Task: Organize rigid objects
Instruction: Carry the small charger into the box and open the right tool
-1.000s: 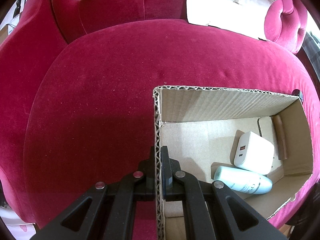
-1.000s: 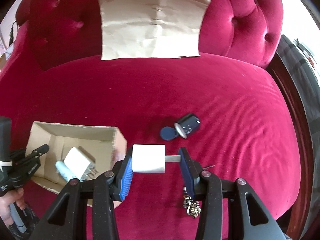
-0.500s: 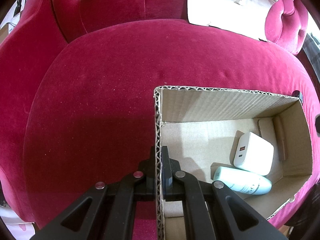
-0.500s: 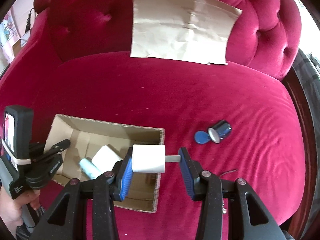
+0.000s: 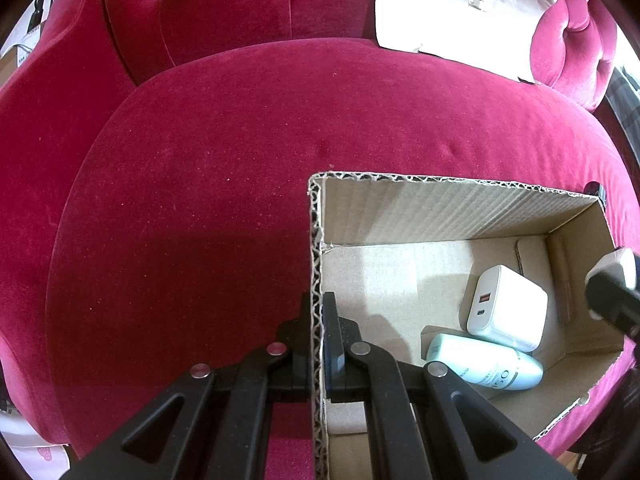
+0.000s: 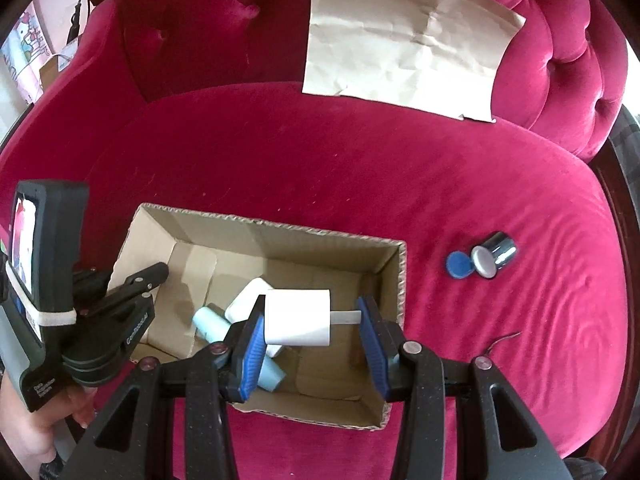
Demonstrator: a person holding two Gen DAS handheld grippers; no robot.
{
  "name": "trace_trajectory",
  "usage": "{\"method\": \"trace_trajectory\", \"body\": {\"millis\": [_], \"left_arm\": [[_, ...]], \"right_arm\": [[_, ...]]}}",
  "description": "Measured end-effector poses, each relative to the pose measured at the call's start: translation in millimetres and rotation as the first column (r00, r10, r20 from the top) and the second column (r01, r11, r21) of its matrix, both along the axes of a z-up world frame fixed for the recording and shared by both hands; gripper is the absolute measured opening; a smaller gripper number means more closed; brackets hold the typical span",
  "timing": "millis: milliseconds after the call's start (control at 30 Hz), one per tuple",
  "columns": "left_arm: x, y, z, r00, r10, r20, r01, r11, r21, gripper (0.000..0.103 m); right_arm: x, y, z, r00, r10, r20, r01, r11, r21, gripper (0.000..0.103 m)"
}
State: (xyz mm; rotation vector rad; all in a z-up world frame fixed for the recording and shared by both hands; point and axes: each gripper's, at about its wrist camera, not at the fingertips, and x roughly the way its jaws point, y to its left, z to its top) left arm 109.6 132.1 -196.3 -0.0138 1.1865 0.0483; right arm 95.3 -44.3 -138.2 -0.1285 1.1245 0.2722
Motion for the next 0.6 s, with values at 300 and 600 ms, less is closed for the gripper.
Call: {"method": "trace_trajectory", "body": {"millis": [300,600], "left_arm": [[0.4,0.5,-0.5,1.0,0.0,0.0,0.0,1.0,0.0,0.003],[0.2,0.6,-0.5,1.0,-0.001,0.001,0.001,1.0,0.001,0.003]], "right_arm": [[-5.9,8.2,-19.0,0.999,0.003,-0.038,-0.003,1.0,-0.002,0.047],[-6.8,5.7,-21.1,0.999,-0.005,-0.041,0.005,1.0,0.005,0.047]]}}
